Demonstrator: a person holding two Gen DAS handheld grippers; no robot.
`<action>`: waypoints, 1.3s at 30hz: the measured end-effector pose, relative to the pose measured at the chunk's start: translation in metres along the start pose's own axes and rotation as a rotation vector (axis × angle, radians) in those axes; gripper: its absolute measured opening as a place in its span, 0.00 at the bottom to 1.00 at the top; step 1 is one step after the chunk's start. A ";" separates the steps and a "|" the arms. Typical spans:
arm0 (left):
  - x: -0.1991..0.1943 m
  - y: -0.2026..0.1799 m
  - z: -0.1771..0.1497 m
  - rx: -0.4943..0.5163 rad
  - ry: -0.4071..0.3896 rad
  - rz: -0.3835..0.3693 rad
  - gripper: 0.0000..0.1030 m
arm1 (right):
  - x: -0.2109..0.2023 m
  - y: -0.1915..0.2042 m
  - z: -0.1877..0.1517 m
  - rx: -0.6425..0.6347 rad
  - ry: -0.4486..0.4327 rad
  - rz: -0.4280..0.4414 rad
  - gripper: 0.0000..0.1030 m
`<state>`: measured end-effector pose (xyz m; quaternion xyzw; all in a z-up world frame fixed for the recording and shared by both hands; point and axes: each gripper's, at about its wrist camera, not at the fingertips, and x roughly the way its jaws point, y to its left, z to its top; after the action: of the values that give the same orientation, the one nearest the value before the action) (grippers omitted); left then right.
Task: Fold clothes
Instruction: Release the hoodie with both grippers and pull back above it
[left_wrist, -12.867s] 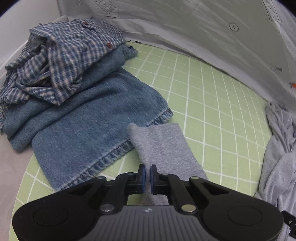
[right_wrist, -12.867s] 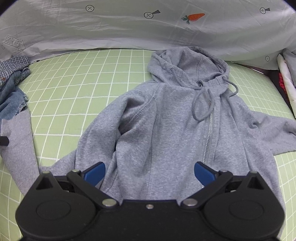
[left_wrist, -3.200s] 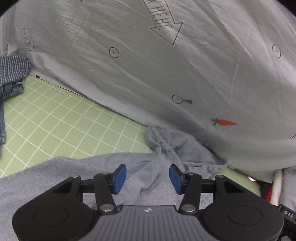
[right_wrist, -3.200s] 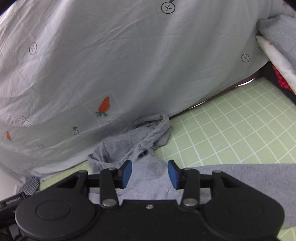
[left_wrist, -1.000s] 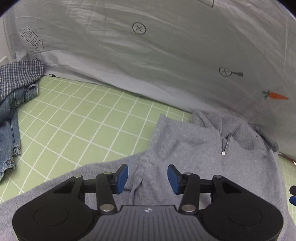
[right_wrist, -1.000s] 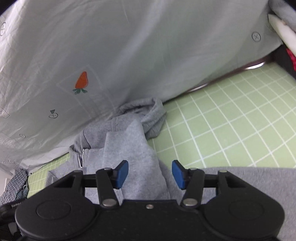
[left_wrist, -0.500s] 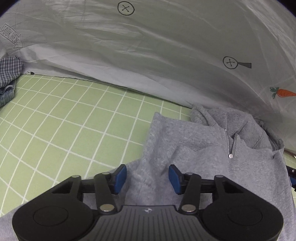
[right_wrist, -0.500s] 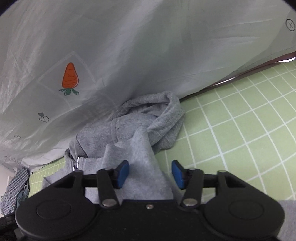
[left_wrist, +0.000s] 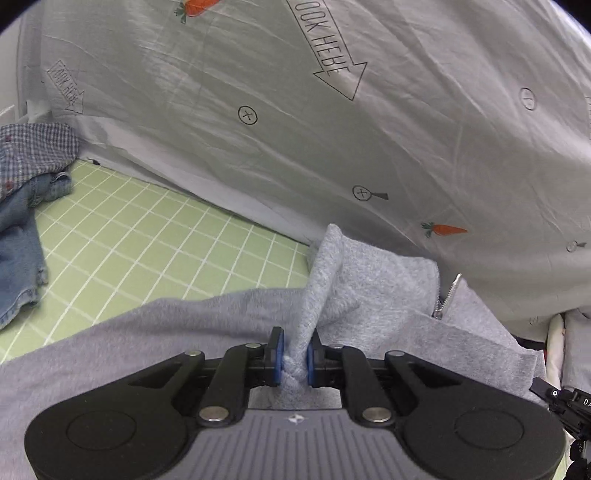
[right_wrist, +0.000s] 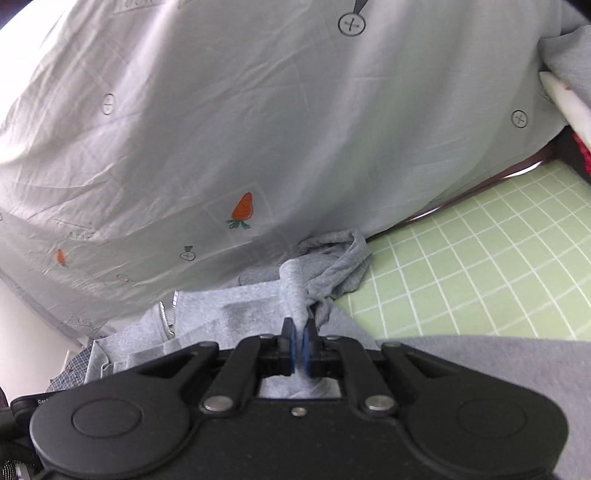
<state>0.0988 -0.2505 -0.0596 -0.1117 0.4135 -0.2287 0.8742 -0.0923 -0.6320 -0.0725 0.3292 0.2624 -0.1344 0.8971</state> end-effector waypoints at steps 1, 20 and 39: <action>-0.012 0.002 -0.013 -0.014 0.011 0.000 0.13 | -0.013 -0.003 -0.011 0.006 0.007 -0.002 0.04; -0.126 0.030 -0.186 -0.006 0.221 0.162 0.22 | -0.147 -0.027 -0.167 -0.085 0.243 -0.126 0.18; -0.115 0.057 -0.194 -0.107 0.220 0.186 0.59 | -0.111 -0.052 -0.192 -0.058 0.288 -0.315 0.68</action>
<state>-0.0973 -0.1453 -0.1269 -0.0934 0.5269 -0.1354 0.8338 -0.2788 -0.5367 -0.1611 0.2741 0.4400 -0.2170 0.8272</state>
